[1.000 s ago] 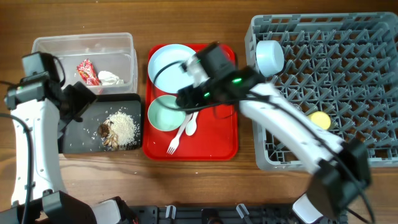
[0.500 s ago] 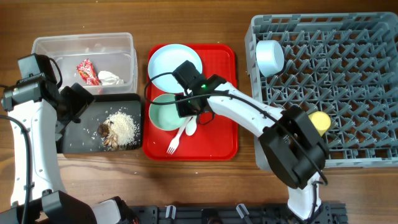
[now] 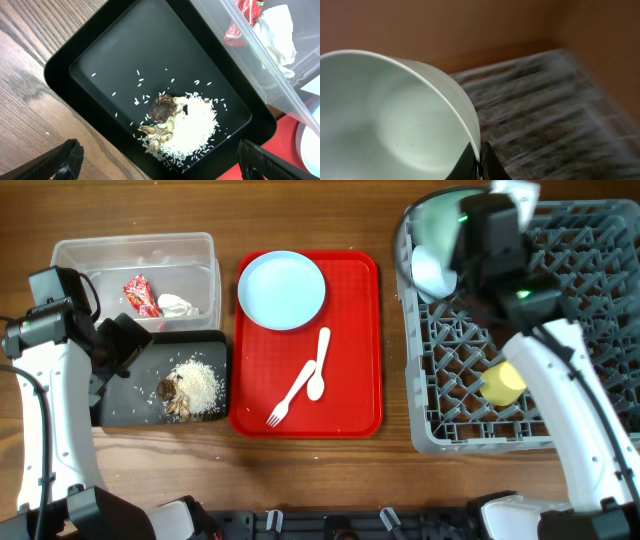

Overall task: Sort waste into correct bins and load items into the dishwasher rack
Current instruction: 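Grasp the green bowl with the right gripper and place it in the rack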

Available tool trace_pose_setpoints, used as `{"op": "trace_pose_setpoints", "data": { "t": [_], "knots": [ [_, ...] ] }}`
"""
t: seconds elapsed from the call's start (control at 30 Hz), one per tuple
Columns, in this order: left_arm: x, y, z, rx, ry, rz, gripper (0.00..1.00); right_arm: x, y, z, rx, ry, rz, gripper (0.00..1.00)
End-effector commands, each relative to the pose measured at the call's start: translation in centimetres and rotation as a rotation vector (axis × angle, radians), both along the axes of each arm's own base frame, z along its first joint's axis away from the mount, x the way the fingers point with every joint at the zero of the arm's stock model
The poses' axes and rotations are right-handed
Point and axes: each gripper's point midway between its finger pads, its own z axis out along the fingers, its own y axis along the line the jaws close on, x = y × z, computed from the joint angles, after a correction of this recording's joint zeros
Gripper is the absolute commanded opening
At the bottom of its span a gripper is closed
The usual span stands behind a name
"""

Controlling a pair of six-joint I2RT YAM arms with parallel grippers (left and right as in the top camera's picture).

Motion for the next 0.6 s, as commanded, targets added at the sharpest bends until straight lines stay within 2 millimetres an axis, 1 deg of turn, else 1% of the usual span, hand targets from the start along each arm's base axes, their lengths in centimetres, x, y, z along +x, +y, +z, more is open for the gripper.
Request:
{"op": "trace_pose_setpoints", "data": {
  "t": [0.0,0.1,0.17,0.2,0.3,0.47,0.57],
  "knots": [
    [0.2,0.0,0.5,-0.004,-0.024,0.011,1.00,-0.3,-7.5,1.9,-0.298,0.033,-0.228,0.04],
    [0.2,0.0,0.5,-0.002,-0.026,0.011,1.00,1.2,-10.1,1.6,-0.461,0.111,-0.261,0.04],
    [0.3,0.0,0.6,-0.001,-0.030,0.011,1.00,2.4,-10.7,0.5,-0.531,0.172,-0.241,0.04],
    [0.3,0.1,0.6,-0.001,-0.031,0.011,1.00,3.1,-11.0,-0.4,-0.583,0.227,-0.216,0.04],
    [0.5,0.1,0.6,0.002,-0.038,0.011,1.00,4.6,-11.9,-3.6,-0.698,0.351,-0.245,0.04],
    [0.6,0.2,0.6,0.003,-0.042,0.011,1.00,6.0,-12.5,-7.7,-0.770,0.436,-0.299,0.04],
    [0.6,0.2,0.7,0.003,-0.043,0.011,1.00,6.6,-12.1,-10.4,-0.785,0.486,-0.270,0.04]
  ]
}}
